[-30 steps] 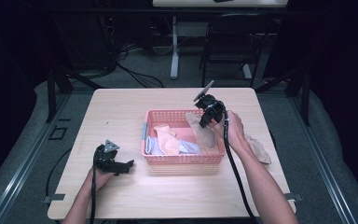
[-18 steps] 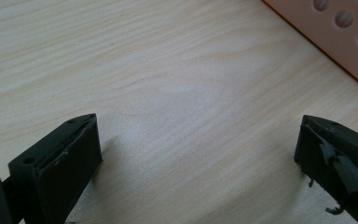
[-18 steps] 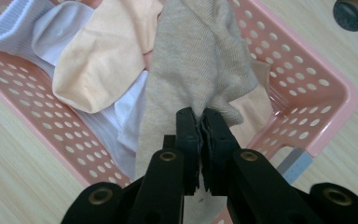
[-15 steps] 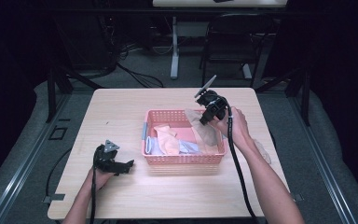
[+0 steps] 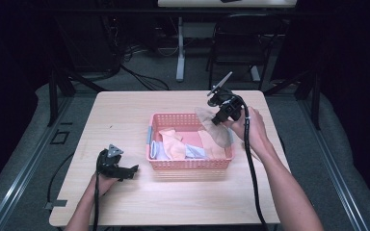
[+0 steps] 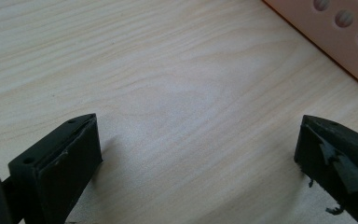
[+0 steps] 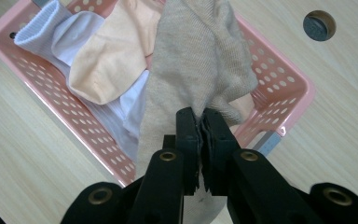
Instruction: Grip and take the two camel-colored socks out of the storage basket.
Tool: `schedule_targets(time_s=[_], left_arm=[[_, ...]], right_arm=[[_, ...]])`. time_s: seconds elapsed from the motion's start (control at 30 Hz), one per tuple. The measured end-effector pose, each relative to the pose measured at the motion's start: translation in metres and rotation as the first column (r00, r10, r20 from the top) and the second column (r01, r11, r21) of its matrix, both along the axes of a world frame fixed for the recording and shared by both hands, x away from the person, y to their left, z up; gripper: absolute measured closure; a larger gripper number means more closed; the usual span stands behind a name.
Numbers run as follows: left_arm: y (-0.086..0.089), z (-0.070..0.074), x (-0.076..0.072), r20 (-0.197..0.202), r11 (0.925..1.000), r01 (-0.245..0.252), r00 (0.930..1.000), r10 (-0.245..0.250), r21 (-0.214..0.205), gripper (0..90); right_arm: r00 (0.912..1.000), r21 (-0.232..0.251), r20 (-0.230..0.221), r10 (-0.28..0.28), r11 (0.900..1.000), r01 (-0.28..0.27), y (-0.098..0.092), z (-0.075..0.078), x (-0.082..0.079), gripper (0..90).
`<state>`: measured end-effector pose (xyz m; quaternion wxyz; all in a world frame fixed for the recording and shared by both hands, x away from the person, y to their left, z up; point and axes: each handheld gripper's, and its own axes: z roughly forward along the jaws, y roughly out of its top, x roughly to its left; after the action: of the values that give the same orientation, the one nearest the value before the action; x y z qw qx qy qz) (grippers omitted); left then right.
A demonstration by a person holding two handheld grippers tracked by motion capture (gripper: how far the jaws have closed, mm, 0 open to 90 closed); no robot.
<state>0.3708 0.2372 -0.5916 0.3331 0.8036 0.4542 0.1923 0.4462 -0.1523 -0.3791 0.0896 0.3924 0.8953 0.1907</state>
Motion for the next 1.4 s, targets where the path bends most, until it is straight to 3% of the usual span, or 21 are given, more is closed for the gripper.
schedule_targets(time_s=[0.33, 0.77, 1.0, 1.4], left_arm=[[0.0, 0.0, 0.0, 0.0, 1.0, 0.0, 1.0, 0.0, 0.0, 0.2], [0.0, 0.0, 0.0, 0.0, 1.0, 0.0, 1.0, 0.0, 0.0, 0.2], [0.0, 0.0, 0.0, 0.001, 1.0, -0.003, 1.0, 0.003, -0.004, 0.2], [0.0, 0.0, 0.0, 0.001, 1.0, -0.002, 1.0, 0.002, -0.003, 0.2]], right_arm=[[0.9994, 0.028, 0.024, -0.025, 0.9993, 0.024, -0.026, 0.016, -0.01, 86.4], [0.9948, 0.037, 0.037, -0.095, 0.9949, 0.094, -0.063, 0.021, -0.019, 86.4], [0.9885, 0.054, 0.04, -0.146, 0.9882, 0.143, -0.09, 0.017, -0.023, 86.3], [0.9792, 0.046, 0.019, -0.202, 0.9785, 0.201, -0.116, -0.002, -0.027, 86.3]])
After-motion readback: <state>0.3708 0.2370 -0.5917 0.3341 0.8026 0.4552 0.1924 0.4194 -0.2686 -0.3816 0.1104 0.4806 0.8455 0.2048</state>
